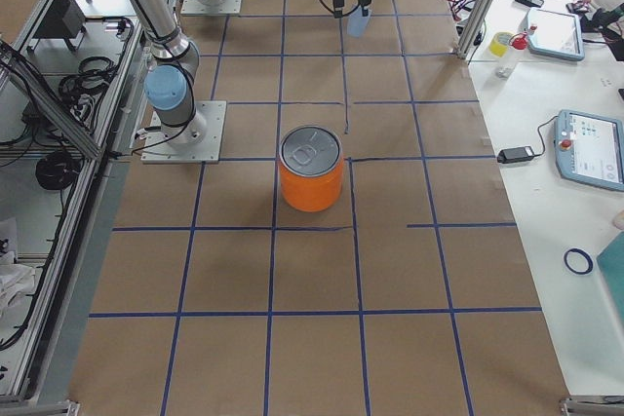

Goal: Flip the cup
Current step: 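Lift the cup with the left gripper and rotate it upright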

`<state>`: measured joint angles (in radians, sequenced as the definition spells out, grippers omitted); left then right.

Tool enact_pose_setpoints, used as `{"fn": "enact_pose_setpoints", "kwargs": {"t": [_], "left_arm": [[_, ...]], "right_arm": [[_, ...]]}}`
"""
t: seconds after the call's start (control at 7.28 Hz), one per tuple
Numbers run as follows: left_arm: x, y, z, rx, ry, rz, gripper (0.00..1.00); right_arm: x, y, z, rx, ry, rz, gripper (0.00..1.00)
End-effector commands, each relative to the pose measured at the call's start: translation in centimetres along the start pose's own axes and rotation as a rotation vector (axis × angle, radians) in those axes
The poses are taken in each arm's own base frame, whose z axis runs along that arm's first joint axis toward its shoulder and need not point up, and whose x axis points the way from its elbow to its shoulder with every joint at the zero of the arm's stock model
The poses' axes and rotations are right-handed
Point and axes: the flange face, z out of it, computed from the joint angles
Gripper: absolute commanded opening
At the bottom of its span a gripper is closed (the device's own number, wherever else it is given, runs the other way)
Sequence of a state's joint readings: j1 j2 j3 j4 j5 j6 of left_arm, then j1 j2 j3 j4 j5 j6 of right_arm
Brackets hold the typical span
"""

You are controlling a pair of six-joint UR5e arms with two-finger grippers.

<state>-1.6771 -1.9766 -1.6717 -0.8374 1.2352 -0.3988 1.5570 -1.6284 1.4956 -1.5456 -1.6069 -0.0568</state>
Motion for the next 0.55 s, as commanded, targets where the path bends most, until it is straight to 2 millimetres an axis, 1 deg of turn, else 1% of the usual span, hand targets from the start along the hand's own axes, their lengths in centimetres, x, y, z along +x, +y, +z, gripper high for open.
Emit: {"fn": "enact_pose_setpoints", "kwargs": {"t": [0.0, 0.14, 0.27, 0.41], "left_arm": [[1.3, -2.5, -5.2, 0.123, -0.074, 0.118, 0.0], [1.0, -3.8, -6.5, 0.168, -0.18, 0.25, 0.0], [-0.3, -5.0, -6.5, 0.181, -0.256, 0.341, 0.0], [-3.1, -6.8, -6.4, 0.166, -0.271, 0.372, 0.0]], "right_arm": [[-0.1, 0.0, 0.0, -0.002, -0.001, -0.002, 1.0], [-0.1, 0.0, 0.0, -0.002, 0.0, -0.002, 1.0], [-0.1, -0.1, 0.1, -0.003, 0.0, -0.002, 1.0], [0.0, 0.0, 0.0, 0.0, 0.001, 0.0, 1.0]]}}
